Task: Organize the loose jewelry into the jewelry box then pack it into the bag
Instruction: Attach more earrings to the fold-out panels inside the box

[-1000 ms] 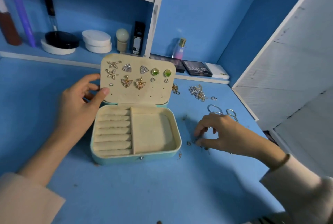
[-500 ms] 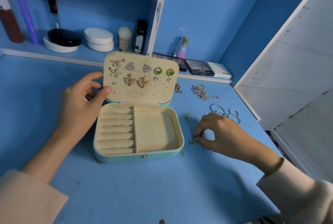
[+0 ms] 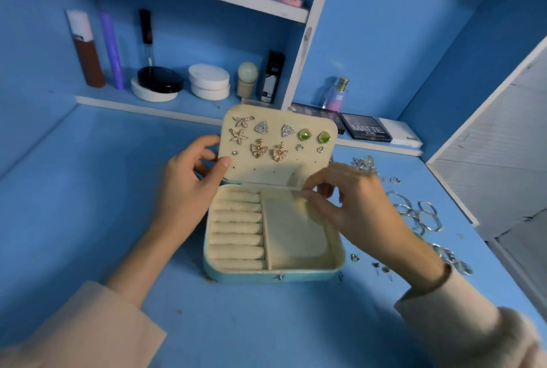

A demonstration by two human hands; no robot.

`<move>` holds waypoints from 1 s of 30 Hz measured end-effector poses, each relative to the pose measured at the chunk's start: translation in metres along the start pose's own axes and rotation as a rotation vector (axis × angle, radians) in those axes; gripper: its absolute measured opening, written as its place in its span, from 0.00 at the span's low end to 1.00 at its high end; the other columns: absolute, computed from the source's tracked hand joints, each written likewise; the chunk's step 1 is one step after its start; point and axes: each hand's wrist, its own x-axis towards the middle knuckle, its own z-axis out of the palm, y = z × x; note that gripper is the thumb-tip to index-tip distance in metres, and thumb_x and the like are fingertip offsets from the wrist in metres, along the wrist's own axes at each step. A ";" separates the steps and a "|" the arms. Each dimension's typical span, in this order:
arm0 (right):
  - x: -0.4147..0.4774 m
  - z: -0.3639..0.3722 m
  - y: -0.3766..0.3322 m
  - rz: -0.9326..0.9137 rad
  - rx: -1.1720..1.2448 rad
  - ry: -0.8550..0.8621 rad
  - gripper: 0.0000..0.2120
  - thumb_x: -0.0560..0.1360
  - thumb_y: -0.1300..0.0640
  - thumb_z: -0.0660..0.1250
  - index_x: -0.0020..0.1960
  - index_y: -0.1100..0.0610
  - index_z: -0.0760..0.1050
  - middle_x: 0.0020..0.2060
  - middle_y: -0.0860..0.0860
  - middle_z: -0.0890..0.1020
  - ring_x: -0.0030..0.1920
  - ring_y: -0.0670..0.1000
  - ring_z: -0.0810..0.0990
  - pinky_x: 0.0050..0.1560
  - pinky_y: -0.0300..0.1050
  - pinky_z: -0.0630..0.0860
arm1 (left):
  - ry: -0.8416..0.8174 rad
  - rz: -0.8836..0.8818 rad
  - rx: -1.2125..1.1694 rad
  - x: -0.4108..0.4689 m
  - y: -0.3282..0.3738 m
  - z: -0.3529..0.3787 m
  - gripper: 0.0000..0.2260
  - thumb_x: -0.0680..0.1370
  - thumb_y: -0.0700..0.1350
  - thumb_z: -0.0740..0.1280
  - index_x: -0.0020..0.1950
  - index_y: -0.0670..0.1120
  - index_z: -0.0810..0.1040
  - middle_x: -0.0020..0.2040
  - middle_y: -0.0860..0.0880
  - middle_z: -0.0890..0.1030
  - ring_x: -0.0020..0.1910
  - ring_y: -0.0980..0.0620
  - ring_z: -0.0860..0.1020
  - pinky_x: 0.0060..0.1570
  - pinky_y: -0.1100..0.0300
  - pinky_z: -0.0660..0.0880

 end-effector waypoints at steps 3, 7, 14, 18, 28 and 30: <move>0.014 0.020 -0.017 -0.046 -0.003 0.066 0.05 0.70 0.54 0.66 0.40 0.54 0.79 0.32 0.47 0.75 0.34 0.48 0.74 0.34 0.48 0.75 | 0.025 0.001 0.037 -0.001 0.004 0.000 0.09 0.72 0.45 0.72 0.49 0.51 0.76 0.39 0.57 0.78 0.34 0.57 0.74 0.33 0.70 0.68; 0.023 0.032 -0.025 -0.038 0.024 0.140 0.04 0.70 0.55 0.65 0.41 0.53 0.78 0.32 0.46 0.75 0.32 0.47 0.73 0.33 0.48 0.75 | 0.022 -0.005 0.160 -0.001 0.010 0.002 0.14 0.68 0.52 0.76 0.46 0.52 0.73 0.37 0.60 0.75 0.29 0.59 0.70 0.29 0.68 0.63; 0.027 0.039 -0.029 0.012 0.015 0.187 0.06 0.70 0.53 0.64 0.41 0.52 0.79 0.32 0.45 0.74 0.31 0.46 0.72 0.32 0.48 0.74 | 0.026 -0.004 0.328 0.004 0.018 0.011 0.23 0.65 0.60 0.73 0.46 0.45 0.71 0.44 0.53 0.80 0.39 0.55 0.74 0.31 0.66 0.65; 0.029 0.040 -0.030 0.013 0.021 0.193 0.06 0.70 0.53 0.65 0.41 0.53 0.79 0.32 0.45 0.74 0.31 0.46 0.72 0.32 0.48 0.74 | 0.045 -0.001 0.329 0.006 0.016 0.013 0.21 0.67 0.59 0.73 0.46 0.45 0.72 0.45 0.51 0.81 0.39 0.54 0.74 0.31 0.68 0.65; 0.037 0.045 -0.035 -0.001 -0.002 0.177 0.06 0.71 0.53 0.64 0.41 0.53 0.79 0.32 0.42 0.71 0.32 0.45 0.70 0.32 0.46 0.72 | 0.042 -0.011 0.237 0.008 0.012 0.012 0.16 0.70 0.54 0.73 0.46 0.44 0.75 0.45 0.52 0.82 0.30 0.63 0.69 0.30 0.71 0.66; 0.036 0.046 -0.035 -0.001 -0.002 0.190 0.06 0.70 0.54 0.64 0.41 0.53 0.79 0.32 0.43 0.73 0.32 0.46 0.71 0.32 0.46 0.72 | 0.041 -0.019 0.238 0.008 0.012 0.012 0.16 0.70 0.54 0.73 0.46 0.44 0.75 0.45 0.52 0.82 0.30 0.63 0.69 0.30 0.72 0.66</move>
